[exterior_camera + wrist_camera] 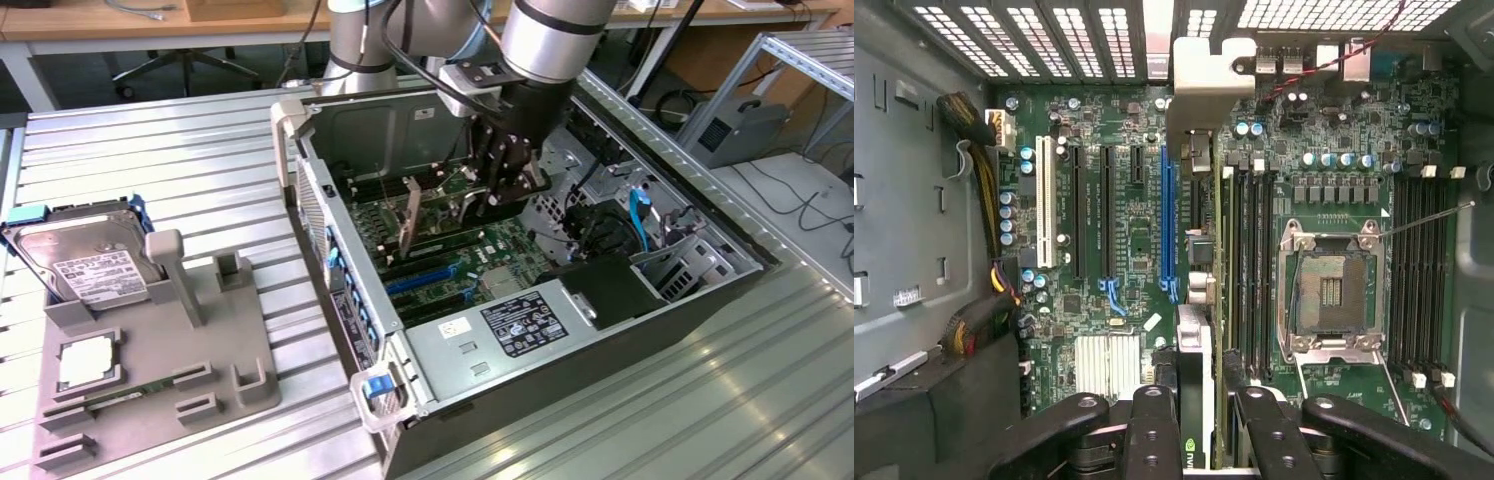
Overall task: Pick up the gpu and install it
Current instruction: 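Insert the gpu into the slot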
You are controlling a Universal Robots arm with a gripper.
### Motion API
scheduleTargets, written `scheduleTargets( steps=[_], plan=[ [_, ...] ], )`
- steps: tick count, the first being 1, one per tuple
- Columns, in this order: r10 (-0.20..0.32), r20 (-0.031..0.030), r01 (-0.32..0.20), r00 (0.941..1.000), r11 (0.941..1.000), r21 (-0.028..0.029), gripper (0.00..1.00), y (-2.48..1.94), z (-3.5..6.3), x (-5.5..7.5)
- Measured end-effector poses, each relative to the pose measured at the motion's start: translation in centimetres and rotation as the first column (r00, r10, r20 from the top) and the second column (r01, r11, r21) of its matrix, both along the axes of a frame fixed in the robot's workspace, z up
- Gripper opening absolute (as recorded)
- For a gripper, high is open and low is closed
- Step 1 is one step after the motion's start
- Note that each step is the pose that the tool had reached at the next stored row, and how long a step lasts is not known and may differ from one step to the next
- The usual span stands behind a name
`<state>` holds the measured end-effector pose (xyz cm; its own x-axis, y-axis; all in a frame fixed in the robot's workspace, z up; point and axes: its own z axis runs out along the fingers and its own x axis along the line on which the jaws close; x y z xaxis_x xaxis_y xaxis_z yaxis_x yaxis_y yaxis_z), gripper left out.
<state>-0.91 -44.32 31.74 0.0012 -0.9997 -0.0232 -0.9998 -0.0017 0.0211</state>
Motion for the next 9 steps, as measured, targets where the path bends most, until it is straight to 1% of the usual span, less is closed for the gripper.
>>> scheduleTargets(
  steps=[9],
  plan=[
    [0.000, 0.0002, 0.000, 1.0000, 1.0000, 0.0000, 0.27, 0.00, -0.68, -0.34]
  ],
)
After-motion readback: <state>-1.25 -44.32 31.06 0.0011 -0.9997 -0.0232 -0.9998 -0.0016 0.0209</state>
